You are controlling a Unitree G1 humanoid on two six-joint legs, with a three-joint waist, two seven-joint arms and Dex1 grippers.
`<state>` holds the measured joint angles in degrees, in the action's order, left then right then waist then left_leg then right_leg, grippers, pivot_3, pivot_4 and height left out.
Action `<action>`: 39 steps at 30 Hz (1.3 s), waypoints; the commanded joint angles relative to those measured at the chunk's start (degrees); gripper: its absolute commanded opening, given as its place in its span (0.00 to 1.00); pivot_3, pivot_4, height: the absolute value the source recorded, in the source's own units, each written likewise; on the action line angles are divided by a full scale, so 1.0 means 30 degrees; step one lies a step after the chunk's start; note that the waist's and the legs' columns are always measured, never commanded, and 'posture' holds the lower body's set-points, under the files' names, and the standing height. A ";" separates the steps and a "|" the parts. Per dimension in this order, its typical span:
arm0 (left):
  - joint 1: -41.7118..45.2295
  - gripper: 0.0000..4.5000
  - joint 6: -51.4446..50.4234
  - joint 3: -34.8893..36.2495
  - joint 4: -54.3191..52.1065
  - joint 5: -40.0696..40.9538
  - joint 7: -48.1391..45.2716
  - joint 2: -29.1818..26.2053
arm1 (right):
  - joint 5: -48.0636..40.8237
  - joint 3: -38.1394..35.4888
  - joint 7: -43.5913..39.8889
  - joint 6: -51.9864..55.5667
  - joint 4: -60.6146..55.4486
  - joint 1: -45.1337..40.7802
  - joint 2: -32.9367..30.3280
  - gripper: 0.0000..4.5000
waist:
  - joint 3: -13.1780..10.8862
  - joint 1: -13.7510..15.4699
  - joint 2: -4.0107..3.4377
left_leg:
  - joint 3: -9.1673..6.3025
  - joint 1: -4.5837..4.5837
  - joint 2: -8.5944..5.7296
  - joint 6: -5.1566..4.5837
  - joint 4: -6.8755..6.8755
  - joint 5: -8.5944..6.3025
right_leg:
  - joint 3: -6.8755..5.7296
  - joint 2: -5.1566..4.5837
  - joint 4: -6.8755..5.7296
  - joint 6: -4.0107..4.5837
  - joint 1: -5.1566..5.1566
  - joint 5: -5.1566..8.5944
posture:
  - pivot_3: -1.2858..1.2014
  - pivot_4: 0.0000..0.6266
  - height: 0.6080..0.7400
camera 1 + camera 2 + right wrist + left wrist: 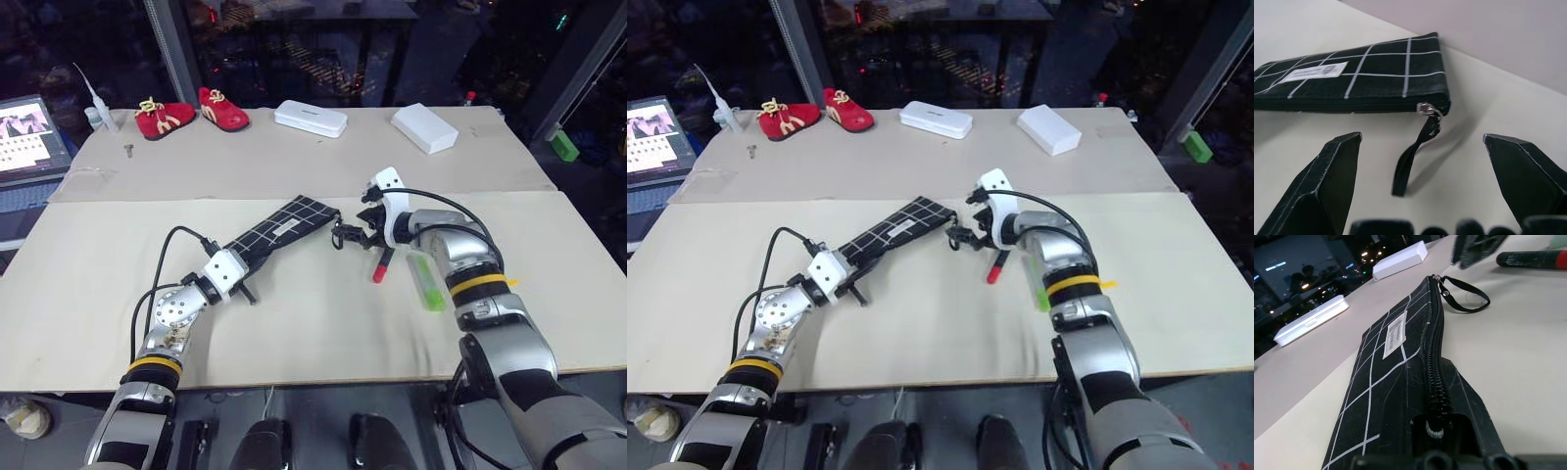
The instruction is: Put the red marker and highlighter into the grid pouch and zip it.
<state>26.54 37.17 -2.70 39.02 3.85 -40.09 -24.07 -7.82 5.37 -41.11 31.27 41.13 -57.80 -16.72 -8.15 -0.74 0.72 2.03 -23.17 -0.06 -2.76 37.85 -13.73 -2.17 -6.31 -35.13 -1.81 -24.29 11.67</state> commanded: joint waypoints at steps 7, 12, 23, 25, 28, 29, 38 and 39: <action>-0.0517 0.00 -0.0246 0.0157 -0.1548 0.0608 0.0124 0.0823 | 0.0778 -0.0331 0.0700 -0.2133 0.3027 -0.1003 0.0622 0.87 | -0.0001 -0.0041 -0.0001 | 0.0003 -0.0007 -0.0002 0.0000 0.0000 0.0000 | 0.0000 -0.0005 0.0001 -0.0003 -0.0005 -0.0002 | 0.52 0.24 1.00; -0.0836 0.00 -0.0692 0.0179 -0.2389 0.0647 0.0089 0.1053 | 0.1010 -0.0278 0.0568 -0.3141 0.3926 -0.1320 0.0697 0.57 | -0.0001 -0.0148 -0.0002 | 0.0003 0.0005 0.0004 0.0008 0.0000 0.0005 | 0.0004 0.0003 -0.0018 0.0003 -0.0006 -0.0005 | 0.52 0.24 1.00; -0.0617 0.00 -0.1159 0.0324 -0.2650 0.0713 0.0082 0.1053 | 0.1314 0.0520 -0.1681 -0.3296 0.2676 -0.0820 0.0712 0.01 | -0.0001 -0.0113 -0.0002 | 0.0001 0.0006 0.0003 0.0008 0.0000 0.0005 | 0.0004 0.0004 -0.0019 0.0002 -0.0002 -0.0006 | 0.52 0.24 1.00; -0.0558 0.00 -0.1287 0.0284 -0.2757 0.0700 0.0093 0.1116 | 0.1452 0.1101 -0.2443 -0.3074 0.1096 -0.0349 0.0774 0.01 | -0.0001 -0.0118 -0.0002 | 0.0001 0.0007 0.0004 0.0008 0.0000 0.0005 | 0.0004 0.0004 -0.0021 0.0003 -0.0004 -0.0006 | 0.52 0.24 1.00; -0.0476 0.00 -0.1398 0.0266 -0.2792 0.0711 0.0032 0.1151 | 0.1614 0.2287 -0.3613 -0.2699 -0.1469 0.0559 0.1045 0.01 | -0.0001 -0.0125 -0.0003 | -0.0005 0.0006 0.0007 0.0008 0.0000 0.0005 | 0.0003 0.0007 -0.0024 0.0002 -0.0006 -0.0006 | 0.52 0.24 1.00; -0.0444 0.00 -0.1425 0.0270 -0.2782 0.0712 0.0007 0.1159 | 0.1744 0.2641 -0.3640 -0.2490 -0.2039 0.0785 0.1219 0.01 | -0.0001 -0.0121 -0.0003 | -0.0007 0.0004 0.0006 0.0008 0.0000 0.0005 | 0.0003 0.0007 -0.0025 0.0003 -0.0009 -0.0006 | 0.52 0.24 1.00; 0.0032 0.00 -0.1716 0.0189 -0.2780 0.0764 -0.0349 0.1311 | 0.2364 0.5633 -0.5220 -0.1260 -0.6511 0.2138 0.2099 0.01 | -0.0001 -0.0044 -0.0003 | -0.0024 0.0009 -0.0001 0.0024 0.0009 0.0015 | -0.0005 0.0011 -0.0045 0.0003 -0.0008 -0.0006 | 0.52 0.24 1.00; 0.0094 0.00 -0.1734 0.0197 -0.2752 0.0765 -0.0377 0.1342 | 0.2253 0.5741 -0.5454 -0.1149 -0.6945 0.2229 0.2127 0.01 | 0.0000 -0.0004 -0.0003 | -0.0031 0.0011 -0.0005 0.0024 0.0010 0.0015 | -0.0008 0.0010 -0.0044 0.0003 -0.0003 -0.0006 | 0.52 0.24 1.00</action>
<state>25.08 32.05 -2.19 32.47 4.88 -41.05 -20.62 0.32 21.70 -55.17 27.19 24.70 -50.92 -10.83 -8.15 -0.75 0.71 1.91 -23.14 -0.08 -2.69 37.89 -13.69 -2.22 -6.28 -35.25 -1.80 -24.28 11.66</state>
